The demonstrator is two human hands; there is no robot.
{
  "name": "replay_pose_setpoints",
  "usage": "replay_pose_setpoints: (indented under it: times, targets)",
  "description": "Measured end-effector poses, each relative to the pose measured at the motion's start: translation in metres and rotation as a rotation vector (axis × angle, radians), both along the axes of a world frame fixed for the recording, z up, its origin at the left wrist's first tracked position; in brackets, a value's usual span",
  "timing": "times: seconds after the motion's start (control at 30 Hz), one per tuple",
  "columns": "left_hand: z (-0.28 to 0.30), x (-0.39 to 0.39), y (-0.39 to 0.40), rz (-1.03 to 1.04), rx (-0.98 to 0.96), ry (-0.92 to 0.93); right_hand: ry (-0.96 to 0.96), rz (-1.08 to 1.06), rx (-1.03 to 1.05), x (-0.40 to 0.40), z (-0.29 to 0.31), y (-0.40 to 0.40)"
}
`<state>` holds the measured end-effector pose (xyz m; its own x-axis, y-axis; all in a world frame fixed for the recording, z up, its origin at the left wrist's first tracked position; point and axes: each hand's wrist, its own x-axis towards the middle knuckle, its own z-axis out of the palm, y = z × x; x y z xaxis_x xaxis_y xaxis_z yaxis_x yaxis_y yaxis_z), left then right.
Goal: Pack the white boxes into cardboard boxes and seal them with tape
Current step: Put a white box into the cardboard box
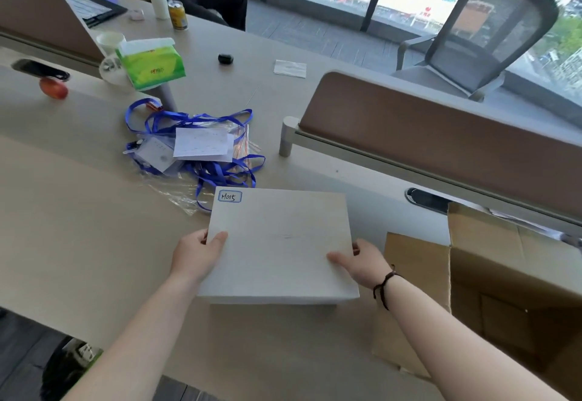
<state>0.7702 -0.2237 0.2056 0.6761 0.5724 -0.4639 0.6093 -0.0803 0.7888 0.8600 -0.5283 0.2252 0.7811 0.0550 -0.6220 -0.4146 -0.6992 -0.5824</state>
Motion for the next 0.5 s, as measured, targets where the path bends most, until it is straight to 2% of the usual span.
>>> replay_pose_setpoints:
  times: [0.1,0.2,0.5]
  targets:
    - [0.001,-0.005,0.001,0.046,-0.069,0.019,0.071,-0.209,0.259,-0.003,-0.010,0.005]
    - [0.002,-0.008,0.001,0.080,-0.141,0.019,0.080,-0.326,0.319,-0.006,-0.016,0.008]
    - [-0.002,-0.022,0.007,0.079,-0.121,-0.011,0.024,-0.312,0.399,-0.018,0.017,0.007]
